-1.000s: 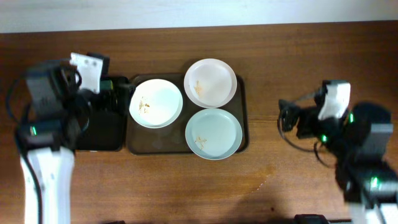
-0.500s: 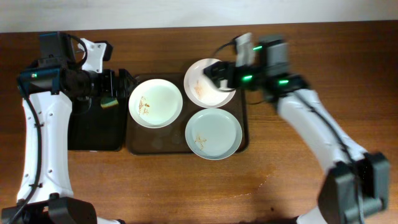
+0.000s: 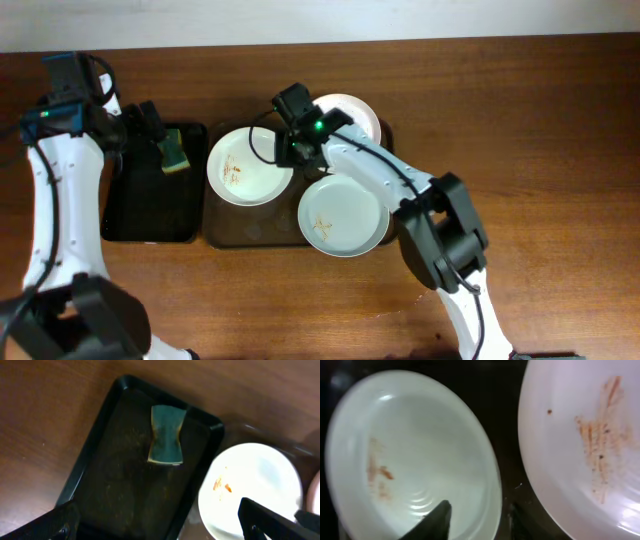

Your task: Clean dirty plates on tray and stack at the side

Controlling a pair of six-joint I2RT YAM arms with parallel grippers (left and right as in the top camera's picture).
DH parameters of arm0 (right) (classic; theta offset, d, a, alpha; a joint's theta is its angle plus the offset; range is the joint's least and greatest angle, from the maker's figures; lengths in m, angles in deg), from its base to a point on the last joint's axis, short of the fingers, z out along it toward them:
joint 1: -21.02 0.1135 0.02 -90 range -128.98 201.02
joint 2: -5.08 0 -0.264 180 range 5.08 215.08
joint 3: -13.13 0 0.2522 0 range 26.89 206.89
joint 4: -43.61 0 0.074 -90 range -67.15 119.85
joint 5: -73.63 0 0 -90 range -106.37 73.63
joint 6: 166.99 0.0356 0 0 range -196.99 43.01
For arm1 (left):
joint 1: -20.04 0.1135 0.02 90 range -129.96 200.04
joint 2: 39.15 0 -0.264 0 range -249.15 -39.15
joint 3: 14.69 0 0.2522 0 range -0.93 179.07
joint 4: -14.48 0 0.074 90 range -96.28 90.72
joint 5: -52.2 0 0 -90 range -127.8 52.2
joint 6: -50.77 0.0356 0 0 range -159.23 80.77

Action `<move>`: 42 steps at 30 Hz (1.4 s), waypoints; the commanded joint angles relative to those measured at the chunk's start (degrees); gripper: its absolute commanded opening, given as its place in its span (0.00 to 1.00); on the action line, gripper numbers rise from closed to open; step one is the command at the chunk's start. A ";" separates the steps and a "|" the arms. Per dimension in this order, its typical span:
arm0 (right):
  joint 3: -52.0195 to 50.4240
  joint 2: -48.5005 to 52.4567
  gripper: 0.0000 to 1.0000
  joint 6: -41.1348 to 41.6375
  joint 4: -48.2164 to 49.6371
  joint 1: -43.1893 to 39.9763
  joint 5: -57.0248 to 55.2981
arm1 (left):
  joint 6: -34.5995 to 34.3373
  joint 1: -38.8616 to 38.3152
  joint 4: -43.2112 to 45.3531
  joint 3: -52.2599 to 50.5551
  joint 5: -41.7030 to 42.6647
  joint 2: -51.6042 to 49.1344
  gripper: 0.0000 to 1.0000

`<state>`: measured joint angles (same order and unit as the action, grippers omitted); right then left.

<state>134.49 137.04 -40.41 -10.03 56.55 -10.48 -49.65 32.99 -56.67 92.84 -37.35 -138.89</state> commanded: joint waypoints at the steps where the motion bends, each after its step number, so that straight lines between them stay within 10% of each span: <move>1: 0.96 1.20 0.33 1.31 0.94 1.22 -3.06 | -0.85 0.09 1.81 1.14 -1.38 -3.87 0.99; 12: 0.94 6.27 0.19 4.66 0.15 2.01 -5.09 | 7.54 -0.31 7.72 1.14 -1.33 -12.46 0.95; 18: 0.96 6.27 0.32 4.24 0.13 1.95 -4.46 | 7.50 -0.31 8.87 1.14 -1.31 -13.84 0.95; 21: 0.94 6.82 0.06 5.16 -1.79 2.34 -4.44 | 7.50 -0.55 9.77 0.96 -1.31 -13.86 0.91; 25: 0.94 7.19 0.04 5.97 -3.04 2.34 -4.37 | 7.48 -2.27 13.51 0.83 -1.33 -15.02 0.89; 32: 0.96 7.19 0.04 5.90 -4.09 2.32 -4.20 | 7.74 -3.15 17.66 0.83 -4.52 -23.89 0.71; 42: 0.96 7.19 0.04 5.90 -3.17 2.27 -4.22 | 8.52 -3.32 20.46 0.81 -4.13 -27.02 0.01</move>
<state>136.41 141.61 -34.93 -12.46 58.14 -14.37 -41.54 29.76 -35.86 92.93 -41.46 -165.43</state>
